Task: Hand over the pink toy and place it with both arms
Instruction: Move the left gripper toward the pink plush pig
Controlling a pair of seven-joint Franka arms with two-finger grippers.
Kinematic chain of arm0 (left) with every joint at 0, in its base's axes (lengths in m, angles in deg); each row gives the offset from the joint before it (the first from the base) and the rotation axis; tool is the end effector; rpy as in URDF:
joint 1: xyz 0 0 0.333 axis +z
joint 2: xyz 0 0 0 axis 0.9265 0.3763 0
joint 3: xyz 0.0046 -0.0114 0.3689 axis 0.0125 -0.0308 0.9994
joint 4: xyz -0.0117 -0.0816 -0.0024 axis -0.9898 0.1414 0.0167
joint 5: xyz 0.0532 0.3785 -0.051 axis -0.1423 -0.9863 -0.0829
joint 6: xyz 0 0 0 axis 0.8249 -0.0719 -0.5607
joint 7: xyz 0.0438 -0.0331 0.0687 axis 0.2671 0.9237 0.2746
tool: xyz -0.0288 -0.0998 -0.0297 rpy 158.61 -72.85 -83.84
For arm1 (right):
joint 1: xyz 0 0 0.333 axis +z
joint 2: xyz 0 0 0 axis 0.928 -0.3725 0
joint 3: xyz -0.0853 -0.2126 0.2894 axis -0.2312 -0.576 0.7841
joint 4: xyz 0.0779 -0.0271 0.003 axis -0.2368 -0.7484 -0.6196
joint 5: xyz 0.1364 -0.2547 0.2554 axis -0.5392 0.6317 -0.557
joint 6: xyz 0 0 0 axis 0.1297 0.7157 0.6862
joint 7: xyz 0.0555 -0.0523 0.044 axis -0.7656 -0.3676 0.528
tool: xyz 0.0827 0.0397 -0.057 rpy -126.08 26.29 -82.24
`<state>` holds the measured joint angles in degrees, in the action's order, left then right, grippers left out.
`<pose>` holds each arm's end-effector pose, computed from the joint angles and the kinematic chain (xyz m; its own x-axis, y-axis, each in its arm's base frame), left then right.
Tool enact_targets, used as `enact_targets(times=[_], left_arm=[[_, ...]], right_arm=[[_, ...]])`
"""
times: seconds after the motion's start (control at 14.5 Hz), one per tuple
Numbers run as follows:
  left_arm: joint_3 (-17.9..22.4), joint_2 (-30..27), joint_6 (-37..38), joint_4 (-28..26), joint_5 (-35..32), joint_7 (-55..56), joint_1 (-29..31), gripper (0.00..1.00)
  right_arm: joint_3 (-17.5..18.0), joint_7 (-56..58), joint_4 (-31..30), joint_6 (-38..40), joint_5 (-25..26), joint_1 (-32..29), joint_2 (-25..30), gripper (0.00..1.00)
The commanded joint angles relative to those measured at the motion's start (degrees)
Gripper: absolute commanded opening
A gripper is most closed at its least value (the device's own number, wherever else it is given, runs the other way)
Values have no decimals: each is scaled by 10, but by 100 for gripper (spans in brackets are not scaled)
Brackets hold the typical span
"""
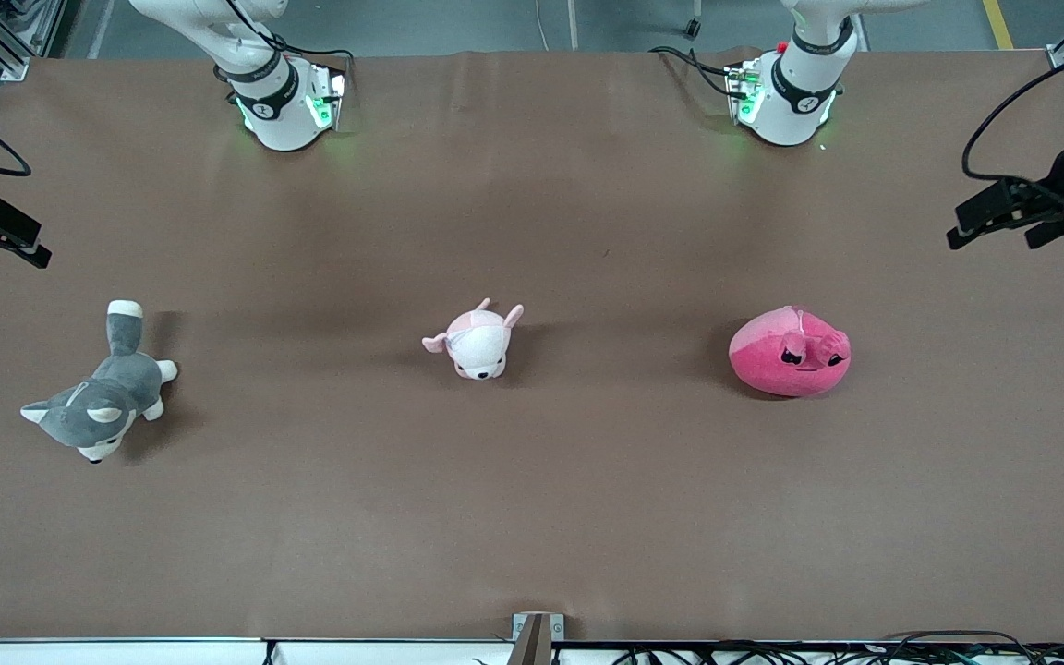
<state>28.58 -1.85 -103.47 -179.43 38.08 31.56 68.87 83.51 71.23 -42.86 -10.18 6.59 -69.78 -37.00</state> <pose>0.5454 -0.0156 0.6556 0.9983 0.0279 -0.0512 0.0320 -0.9962 0.0816 0.5437 -0.0442 0.6927 0.9964 -0.0192 0.0827 -0.0183 -0.9998 -0.0114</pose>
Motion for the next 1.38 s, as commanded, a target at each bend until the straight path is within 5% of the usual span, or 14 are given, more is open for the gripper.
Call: enact_targets(times=[0.0,0.62,1.31], left_arm=[[-2,49,10,6,-11,8,-3,100],[-3,89,-130,-144,-12,8,-8,100],[-8,173,-235,-155,-4,16,-24,100]], right_arm=[[5,-5,-12,1,7,-1,15,100],[5,-5,-10,17,6,2,15,100],[6,2,-5,22,25,13,15,100]])
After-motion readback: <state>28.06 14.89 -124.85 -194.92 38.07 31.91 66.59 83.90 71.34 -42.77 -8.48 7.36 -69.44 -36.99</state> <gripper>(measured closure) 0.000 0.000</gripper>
